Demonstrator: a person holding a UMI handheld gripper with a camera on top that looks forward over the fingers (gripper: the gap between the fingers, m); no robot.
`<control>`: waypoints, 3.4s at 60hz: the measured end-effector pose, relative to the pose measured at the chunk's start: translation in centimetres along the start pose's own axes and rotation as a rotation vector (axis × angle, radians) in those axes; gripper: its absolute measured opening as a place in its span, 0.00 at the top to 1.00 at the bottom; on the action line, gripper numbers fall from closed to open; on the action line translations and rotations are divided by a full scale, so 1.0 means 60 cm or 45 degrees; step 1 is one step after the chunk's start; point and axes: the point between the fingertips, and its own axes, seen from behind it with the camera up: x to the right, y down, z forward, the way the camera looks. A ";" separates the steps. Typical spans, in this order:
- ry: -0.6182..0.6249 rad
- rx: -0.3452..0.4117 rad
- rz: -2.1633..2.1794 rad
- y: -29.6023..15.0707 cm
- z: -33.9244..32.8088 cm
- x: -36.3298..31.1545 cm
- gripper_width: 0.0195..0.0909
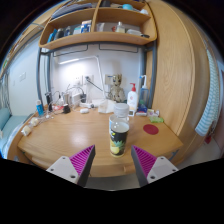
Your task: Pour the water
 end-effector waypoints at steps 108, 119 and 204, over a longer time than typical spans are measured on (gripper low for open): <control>-0.638 -0.300 1.920 -0.183 0.281 -0.117 0.88; -0.606 -0.366 2.186 -0.189 0.300 -0.101 0.88; 0.181 0.037 0.149 -0.151 0.412 0.401 0.82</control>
